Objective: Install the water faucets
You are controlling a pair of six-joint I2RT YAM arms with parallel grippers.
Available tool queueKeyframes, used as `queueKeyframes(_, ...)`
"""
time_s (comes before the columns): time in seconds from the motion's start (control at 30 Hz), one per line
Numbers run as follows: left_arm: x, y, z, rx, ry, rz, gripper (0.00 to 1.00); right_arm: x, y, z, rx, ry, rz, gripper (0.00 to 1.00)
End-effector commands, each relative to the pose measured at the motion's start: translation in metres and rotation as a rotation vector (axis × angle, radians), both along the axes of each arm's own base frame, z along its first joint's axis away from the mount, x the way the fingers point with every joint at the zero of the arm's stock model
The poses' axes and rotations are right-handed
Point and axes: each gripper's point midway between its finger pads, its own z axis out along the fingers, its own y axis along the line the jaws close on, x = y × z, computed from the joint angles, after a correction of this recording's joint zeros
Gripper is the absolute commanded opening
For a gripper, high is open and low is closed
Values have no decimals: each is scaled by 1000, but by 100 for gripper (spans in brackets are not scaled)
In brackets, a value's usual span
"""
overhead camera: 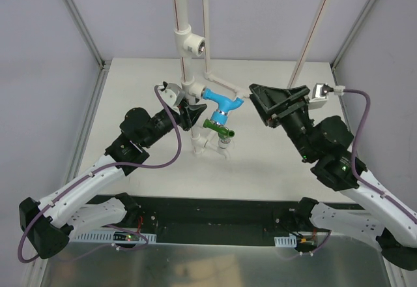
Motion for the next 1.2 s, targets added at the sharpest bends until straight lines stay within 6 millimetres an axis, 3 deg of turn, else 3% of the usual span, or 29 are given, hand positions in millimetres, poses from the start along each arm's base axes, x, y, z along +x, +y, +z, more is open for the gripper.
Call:
queueKeyframes(0.0,-10,-4,-9,-34,107,-31,0,7,-35,22,-30,-145,-165,66)
queueKeyframes(0.13,-11,-3,-7,-39,103,-32,0,6,-41,20,-232,-291,-207,64)
queueKeyframes(0.37,-12,-1,-6,-36,99,-28,0,6,-50,23,-764,-690,-291,63)
queueKeyframes(0.47,-12,-2,-6,-34,100,-31,0,-3,-44,28,-925,-908,-273,63)
queueKeyframes(0.6,-13,-1,-6,-35,101,-30,0,-25,-31,16,-1152,-1263,-194,62)
queueKeyframes(0.7,-13,-1,-7,-35,103,-31,0,-38,-26,14,-1255,-1490,-192,62)
queueKeyframes(0.97,-13,0,-6,-39,103,-30,0,-57,-14,6,-1398,-1831,-157,57)
queueKeyframes(1.17,-14,-1,-6,-40,104,-35,0,-60,-4,18,-1401,-1939,-191,54)
